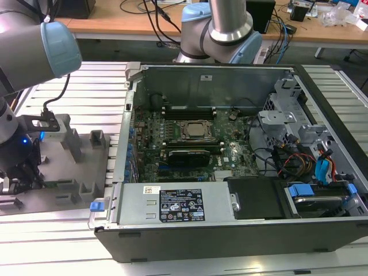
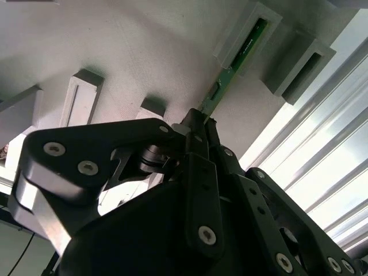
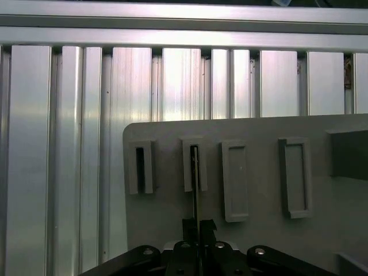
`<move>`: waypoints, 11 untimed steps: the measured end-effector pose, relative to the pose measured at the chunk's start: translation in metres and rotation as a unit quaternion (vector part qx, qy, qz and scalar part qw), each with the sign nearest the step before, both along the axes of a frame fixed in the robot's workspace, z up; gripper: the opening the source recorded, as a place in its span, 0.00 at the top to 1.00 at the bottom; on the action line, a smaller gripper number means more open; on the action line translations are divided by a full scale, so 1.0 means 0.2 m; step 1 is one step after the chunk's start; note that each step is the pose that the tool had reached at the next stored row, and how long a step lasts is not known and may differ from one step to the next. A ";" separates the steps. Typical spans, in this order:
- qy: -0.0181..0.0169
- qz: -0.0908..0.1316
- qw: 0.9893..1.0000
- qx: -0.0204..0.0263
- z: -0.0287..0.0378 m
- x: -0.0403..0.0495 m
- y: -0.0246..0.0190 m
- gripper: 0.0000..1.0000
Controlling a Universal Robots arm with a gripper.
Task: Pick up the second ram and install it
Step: 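Pick up the second ram and move it above second insertion slot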
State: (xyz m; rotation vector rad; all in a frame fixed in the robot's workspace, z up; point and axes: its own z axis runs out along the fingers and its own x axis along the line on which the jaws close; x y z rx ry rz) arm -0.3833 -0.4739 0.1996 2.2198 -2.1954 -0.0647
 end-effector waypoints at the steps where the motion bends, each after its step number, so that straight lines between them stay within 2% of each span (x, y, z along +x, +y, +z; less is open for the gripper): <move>1: 0.000 0.000 1.000 0.000 0.000 0.000 0.000 0.86; 4: 0.000 0.000 1.000 0.000 0.009 0.000 0.000 0.86; 6: 0.000 0.000 1.000 0.000 0.036 0.000 0.000 0.86; 11: 0.000 0.000 1.000 0.000 0.069 0.000 0.000 0.86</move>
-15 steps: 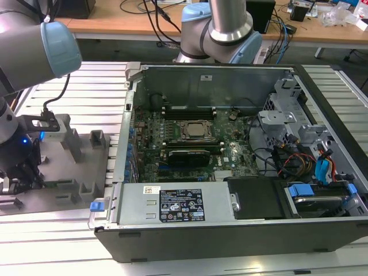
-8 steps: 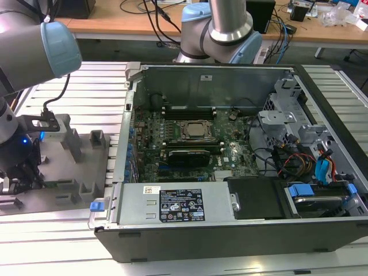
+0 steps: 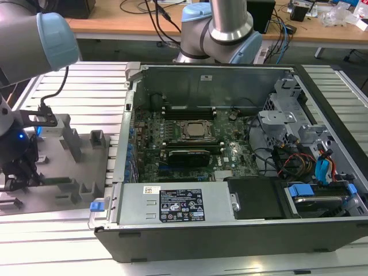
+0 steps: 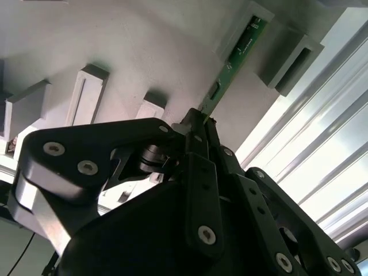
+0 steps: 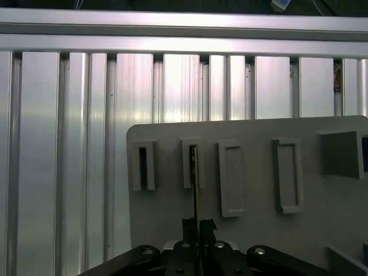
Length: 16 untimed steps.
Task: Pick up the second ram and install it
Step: 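Pick up the second ram and move it above second insertion slot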
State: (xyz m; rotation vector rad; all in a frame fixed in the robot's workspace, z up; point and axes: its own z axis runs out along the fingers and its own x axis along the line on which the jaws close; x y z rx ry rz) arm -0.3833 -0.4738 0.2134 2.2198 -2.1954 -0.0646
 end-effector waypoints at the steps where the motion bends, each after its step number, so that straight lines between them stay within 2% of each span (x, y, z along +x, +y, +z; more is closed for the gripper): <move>1: 0.000 0.000 1.000 0.000 0.006 0.000 0.000 0.86; 16: 0.000 0.000 1.000 0.000 0.068 0.000 0.000 0.86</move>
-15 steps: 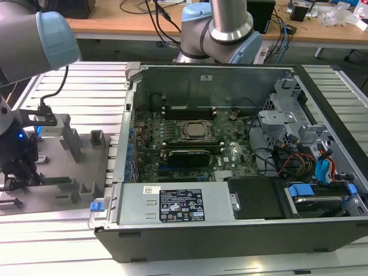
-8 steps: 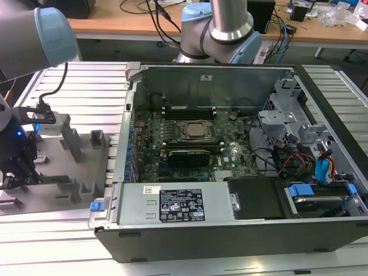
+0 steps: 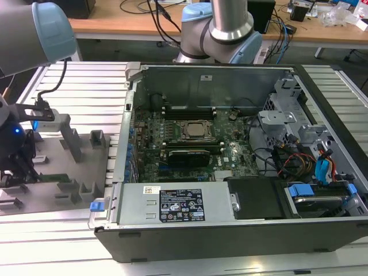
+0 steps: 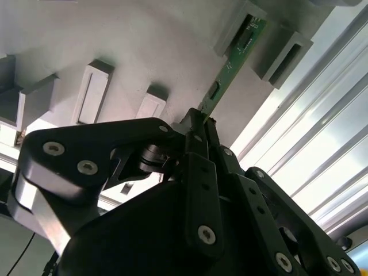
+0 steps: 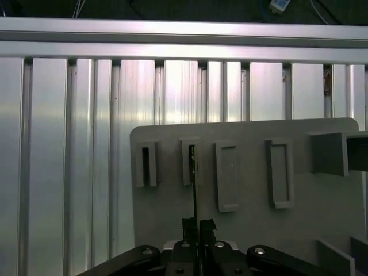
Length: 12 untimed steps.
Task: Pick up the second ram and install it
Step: 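Pick up the second ram and move it above second insertion slot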
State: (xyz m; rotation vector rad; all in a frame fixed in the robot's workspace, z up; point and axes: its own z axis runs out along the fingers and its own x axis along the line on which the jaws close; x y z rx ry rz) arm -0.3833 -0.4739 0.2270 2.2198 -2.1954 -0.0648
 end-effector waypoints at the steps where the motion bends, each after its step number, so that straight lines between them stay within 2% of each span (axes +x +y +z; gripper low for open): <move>1: 0.000 0.000 1.000 0.000 0.008 0.000 0.000 0.86; 12: 0.000 0.000 1.000 0.000 0.064 0.000 0.000 0.86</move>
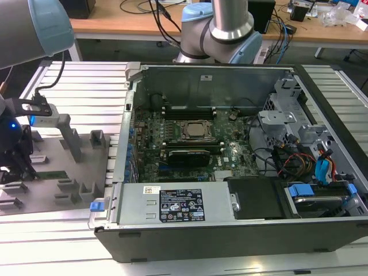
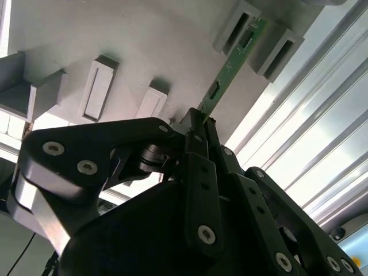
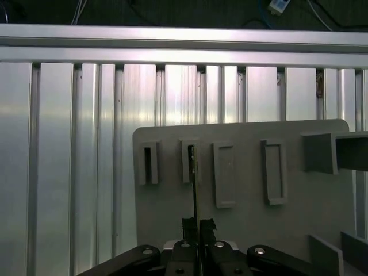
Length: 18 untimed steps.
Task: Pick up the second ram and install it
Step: 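Pick up the second ram and move it above second insertion slot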
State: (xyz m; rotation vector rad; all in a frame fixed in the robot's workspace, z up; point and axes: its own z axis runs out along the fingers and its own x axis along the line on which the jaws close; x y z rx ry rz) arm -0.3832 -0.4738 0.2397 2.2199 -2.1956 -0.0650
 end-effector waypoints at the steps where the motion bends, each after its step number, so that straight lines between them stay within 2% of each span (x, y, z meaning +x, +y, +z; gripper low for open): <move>1: 0.000 0.000 1.000 0.000 0.005 0.000 0.000 0.86; 9: 0.000 0.000 1.000 0.000 0.051 0.001 0.000 0.86; 13: 0.000 0.000 1.000 0.000 0.082 0.001 0.000 0.86; 15: 0.000 0.000 1.000 0.001 0.107 0.001 0.000 0.86; 18: 0.000 0.000 1.000 0.001 0.125 0.001 0.000 0.86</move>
